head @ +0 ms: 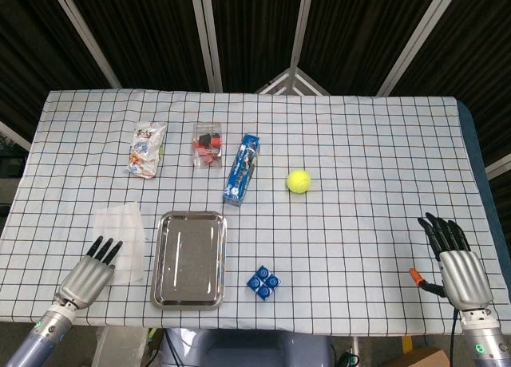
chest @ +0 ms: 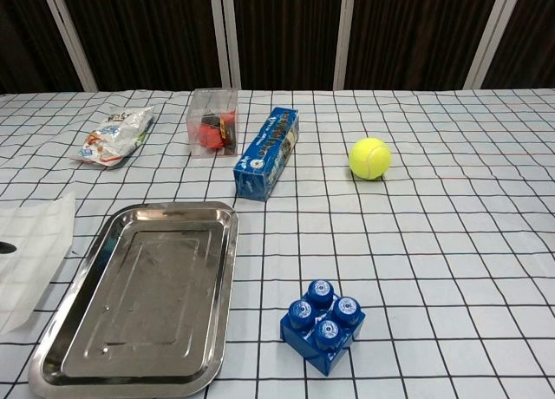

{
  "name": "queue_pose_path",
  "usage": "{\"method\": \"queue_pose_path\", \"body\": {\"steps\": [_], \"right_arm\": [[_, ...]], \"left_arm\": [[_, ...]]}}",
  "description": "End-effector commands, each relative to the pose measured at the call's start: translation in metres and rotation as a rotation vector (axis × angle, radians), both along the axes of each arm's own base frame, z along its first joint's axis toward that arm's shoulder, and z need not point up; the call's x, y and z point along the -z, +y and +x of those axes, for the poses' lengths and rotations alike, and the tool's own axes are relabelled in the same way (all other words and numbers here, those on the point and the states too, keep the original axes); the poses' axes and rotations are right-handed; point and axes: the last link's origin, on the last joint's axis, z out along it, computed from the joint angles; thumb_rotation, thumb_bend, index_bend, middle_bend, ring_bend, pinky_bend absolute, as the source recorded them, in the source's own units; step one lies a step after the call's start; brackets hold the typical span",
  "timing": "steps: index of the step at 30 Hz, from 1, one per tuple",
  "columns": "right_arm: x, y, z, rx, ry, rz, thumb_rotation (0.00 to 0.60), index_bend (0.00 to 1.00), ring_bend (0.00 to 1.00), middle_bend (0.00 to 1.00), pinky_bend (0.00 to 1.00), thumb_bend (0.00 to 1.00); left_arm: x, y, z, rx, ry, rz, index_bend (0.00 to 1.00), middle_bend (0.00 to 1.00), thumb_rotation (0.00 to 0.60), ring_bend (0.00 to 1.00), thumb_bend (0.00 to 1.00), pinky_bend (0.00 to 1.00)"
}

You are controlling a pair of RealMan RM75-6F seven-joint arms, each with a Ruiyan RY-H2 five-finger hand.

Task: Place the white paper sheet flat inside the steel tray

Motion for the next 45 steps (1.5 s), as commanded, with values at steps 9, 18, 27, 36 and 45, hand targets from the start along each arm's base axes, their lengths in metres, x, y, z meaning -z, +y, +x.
{"method": "queue_pose_path", "body": {"steps": [9,18,27,36,45], "right_arm": [[0.000,0.000,0.000,0.003,-0.004,0.002,0.600,0.00,0.00,0.00,0.00,0.31],[0.000,-0.001,0.000,0.005,-0.002,0.005,0.600,0.00,0.00,0.00,0.00,0.31],[0.001,-0.001,-0.001,0.010,-0.001,0.008,0.600,0.00,0.00,0.00,0.00,0.31],[0.000,-0.001,-0.001,0.011,-0.002,0.006,0.600,0.00,0.00,0.00,0.00,0.31],[0.000,-0.001,-0.002,0.015,0.001,0.008,0.600,0.00,0.00,0.00,0.00,0.31]], "left_arm": [[-0.018,0.012,0.013,0.037,-0.067,0.074,0.58,0.04,0.600,0.00,0.51,0.00],[-0.066,0.048,0.088,0.178,-0.320,0.274,0.58,0.05,0.600,0.00,0.51,0.00],[-0.066,0.037,0.171,0.355,-0.494,0.233,0.58,0.04,0.600,0.00,0.51,0.00],[-0.017,-0.001,0.184,0.509,-0.451,0.079,0.58,0.05,0.600,0.00,0.51,0.00],[0.011,-0.005,0.155,0.479,-0.379,-0.022,0.58,0.05,0.600,0.00,0.51,0.00]]}}
